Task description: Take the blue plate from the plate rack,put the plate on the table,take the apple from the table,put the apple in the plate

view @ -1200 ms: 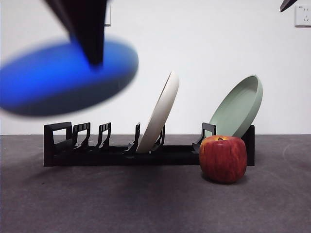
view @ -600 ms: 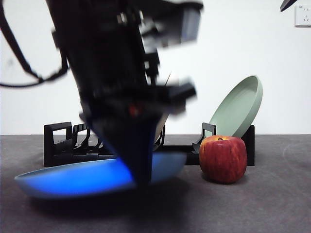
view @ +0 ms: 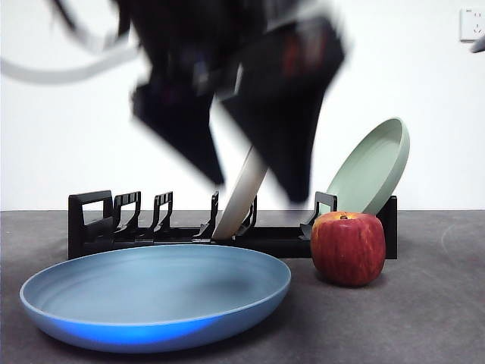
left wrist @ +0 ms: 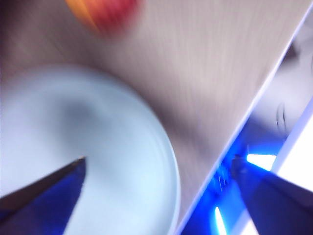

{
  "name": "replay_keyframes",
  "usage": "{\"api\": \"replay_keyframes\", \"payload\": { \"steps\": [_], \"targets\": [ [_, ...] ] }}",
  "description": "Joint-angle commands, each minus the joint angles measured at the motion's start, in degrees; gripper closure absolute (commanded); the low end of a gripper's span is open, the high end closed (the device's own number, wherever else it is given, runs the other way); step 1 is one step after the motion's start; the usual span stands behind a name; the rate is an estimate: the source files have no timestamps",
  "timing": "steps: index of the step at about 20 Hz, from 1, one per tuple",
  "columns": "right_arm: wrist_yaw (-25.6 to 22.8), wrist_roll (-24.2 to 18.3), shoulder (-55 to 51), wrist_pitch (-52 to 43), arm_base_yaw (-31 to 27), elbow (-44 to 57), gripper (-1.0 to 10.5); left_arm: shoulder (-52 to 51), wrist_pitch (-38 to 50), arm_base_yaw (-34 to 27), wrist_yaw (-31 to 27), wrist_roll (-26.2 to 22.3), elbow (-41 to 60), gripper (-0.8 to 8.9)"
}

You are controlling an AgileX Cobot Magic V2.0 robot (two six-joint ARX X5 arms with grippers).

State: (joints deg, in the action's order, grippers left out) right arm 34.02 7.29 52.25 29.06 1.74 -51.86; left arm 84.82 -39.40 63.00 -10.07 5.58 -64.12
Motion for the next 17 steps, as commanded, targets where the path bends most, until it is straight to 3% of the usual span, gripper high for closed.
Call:
{"api": "replay_keyframes", "payload": {
  "steps": [1,5,13,17],
  "targets": [
    [-0.46,0.17,0.85,-0.26,4.68,-0.17,4.5,-5.73,-2.34,-0.11,-3.63,-0.42,-3.54,3.17],
    [-10.58,0.68,5.51,-0.04,15.91,-0.2,4.5,-19.74,-6.56,-0.11,-16.24,-1.11,-8.11,3.18],
    [-28.59,0.79,19.96,1.7,29.44,-3.04,4.5,-41.68,-6.21,-0.13,-21.64,-0.85,-8.7,3.18],
    [-34.53,0.72,29.99,1.42,31.43,-3.52,4.5,-50.21,-8.55,-0.11,-25.29,0.48,-8.7,3.19]
  ]
}}
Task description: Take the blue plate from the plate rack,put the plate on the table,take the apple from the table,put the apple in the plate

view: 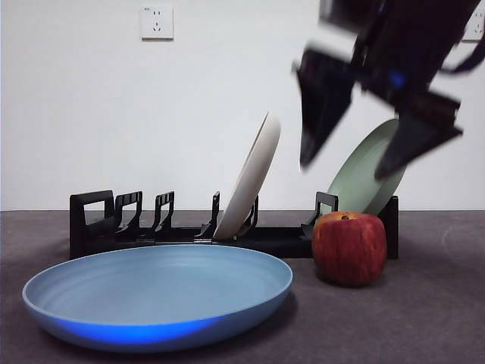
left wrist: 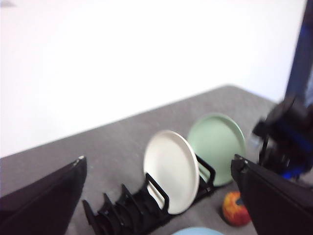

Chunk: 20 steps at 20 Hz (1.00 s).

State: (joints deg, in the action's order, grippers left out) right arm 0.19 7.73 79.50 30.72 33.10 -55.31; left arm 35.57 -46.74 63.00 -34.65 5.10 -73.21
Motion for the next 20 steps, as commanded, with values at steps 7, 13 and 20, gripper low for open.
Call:
{"api": "replay_keyframes", "payload": {
  "steps": [7,13,20],
  "targets": [
    [-2.21,0.2,14.53,-3.19,-0.02,-0.07,6.1,-2.75,-12.72,-0.09,-8.5,5.53,0.39,3.19],
    [-2.69,0.42,7.32,-3.28,0.46,-0.46,9.6,-2.51,-13.6,-0.09,-8.61,5.55,0.39,3.19],
    [17.42,2.34,-0.66,-6.12,6.88,-4.37,9.6,-0.44,-13.11,-0.09,-8.59,5.64,0.39,3.19]
  ]
}}
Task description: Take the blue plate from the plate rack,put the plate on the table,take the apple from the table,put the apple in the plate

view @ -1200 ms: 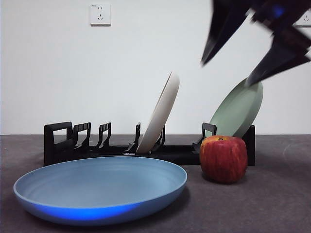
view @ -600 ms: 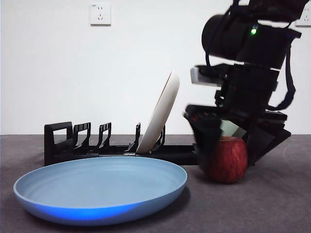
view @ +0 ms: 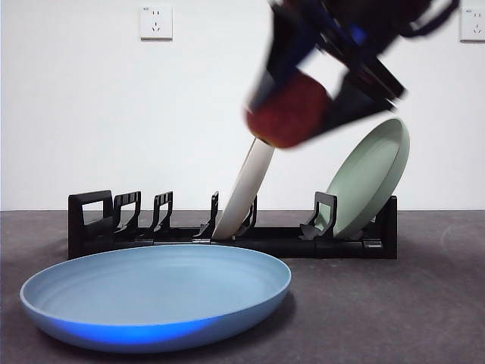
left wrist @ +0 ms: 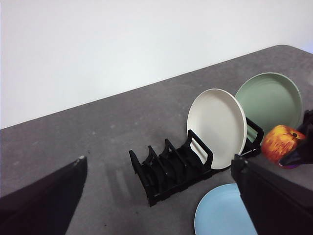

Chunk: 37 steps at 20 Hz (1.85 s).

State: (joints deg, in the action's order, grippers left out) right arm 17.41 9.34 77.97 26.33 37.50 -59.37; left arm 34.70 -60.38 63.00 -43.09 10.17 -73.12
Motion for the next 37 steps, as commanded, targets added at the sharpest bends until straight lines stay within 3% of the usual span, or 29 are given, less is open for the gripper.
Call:
{"api": "replay_keyframes", "payload": {
  "steps": [1,4,7,10,14,15,19,21,29,32,36,37],
  "targets": [
    [0.17,0.72,1.77,-3.21,4.68,-0.61,9.6,0.92,0.5,-0.09,-0.15,0.59,0.31,3.19],
    [-7.04,0.66,7.32,-3.91,11.17,-2.99,9.6,2.21,0.48,-0.09,0.0,0.59,0.31,3.19],
    [-7.78,0.28,14.27,-3.54,14.16,-5.57,9.6,3.23,0.28,-0.09,0.15,0.63,0.31,3.19],
    [-12.0,-0.55,20.74,-0.85,15.47,-6.91,9.6,3.54,0.26,-0.09,0.57,0.63,0.31,3.19],
    [-11.98,-1.97,25.46,0.68,15.45,-6.91,9.4,3.54,0.17,-0.09,1.7,0.79,0.31,3.19],
    [-11.98,-1.99,25.49,0.74,15.47,-6.91,9.0,3.54,0.09,-0.09,1.73,0.79,0.31,3.19],
    [-12.81,-1.9,25.49,0.77,15.39,-6.91,4.7,3.54,-0.22,-0.09,1.68,0.79,0.31,3.19],
    [-15.02,-1.95,25.49,0.81,15.45,-6.91,3.8,3.54,-0.24,-0.09,1.68,0.79,0.31,3.19],
    [-14.8,-1.95,22.67,3.69,15.45,-10.21,3.8,4.5,-0.66,-0.09,1.68,1.79,0.31,3.19],
    [-14.91,-5.68,16.31,6.03,15.39,-12.15,4.0,6.86,-0.63,-0.09,1.62,1.86,0.31,3.19],
    [-14.95,-7.82,4.35,8.61,15.06,-12.15,6.6,11.37,-0.61,-0.11,1.38,1.84,0.31,3.26],
    [-15.06,-7.87,0.83,9.99,14.88,-12.15,7.5,12.72,-0.61,-0.09,1.44,1.57,0.31,4.35]
  ]
}}
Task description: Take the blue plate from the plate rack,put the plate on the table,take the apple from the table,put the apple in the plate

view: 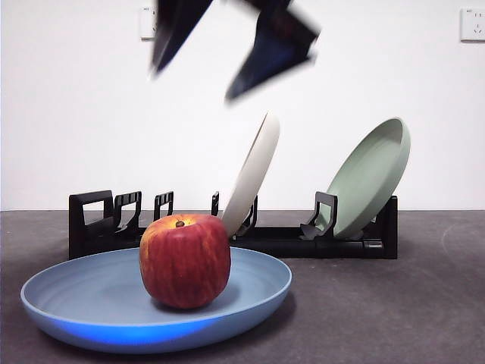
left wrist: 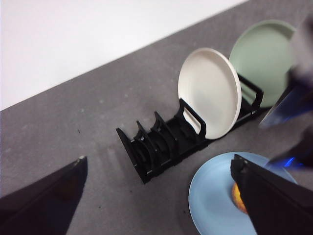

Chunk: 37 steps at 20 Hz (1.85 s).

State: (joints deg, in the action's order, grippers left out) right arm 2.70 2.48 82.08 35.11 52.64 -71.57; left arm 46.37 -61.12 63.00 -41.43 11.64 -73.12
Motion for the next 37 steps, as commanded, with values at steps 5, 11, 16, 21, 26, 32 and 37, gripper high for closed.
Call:
{"api": "replay_keyframes", "payload": {
  "steps": [5,11,16,21,26,32,37],
  "targets": [
    [-0.33,-1.07,-16.85,6.69,-2.58,0.04,9.6,5.46,0.2,-0.11,1.25,-2.97,0.31,8.22],
    [-0.42,-0.85,-22.67,11.13,-7.76,0.04,9.6,5.95,5.42,-0.37,11.23,-6.62,0.33,8.22],
    [-6.95,-0.48,-23.28,13.05,-12.0,0.48,9.6,5.99,12.26,-7.8,23.58,-10.99,0.5,8.22],
    [-7.15,-0.9,-23.69,11.96,-17.81,6.78,9.6,5.99,21.03,-23.3,40.61,-11.85,8.28,8.22],
    [-7.21,4.31,-32.22,-0.13,-21.42,22.03,9.6,1.6,35.04,-32.79,46.27,-7.21,25.22,8.22],
    [-7.52,5.62,-38.29,-0.72,-21.88,27.15,9.6,-3.65,40.94,-34.21,46.34,-4.9,34.34,8.16],
    [-7.56,5.6,-38.27,-0.7,-21.88,27.15,9.6,-3.43,38.16,-34.23,46.03,-4.11,34.34,8.16]
  ]
}}
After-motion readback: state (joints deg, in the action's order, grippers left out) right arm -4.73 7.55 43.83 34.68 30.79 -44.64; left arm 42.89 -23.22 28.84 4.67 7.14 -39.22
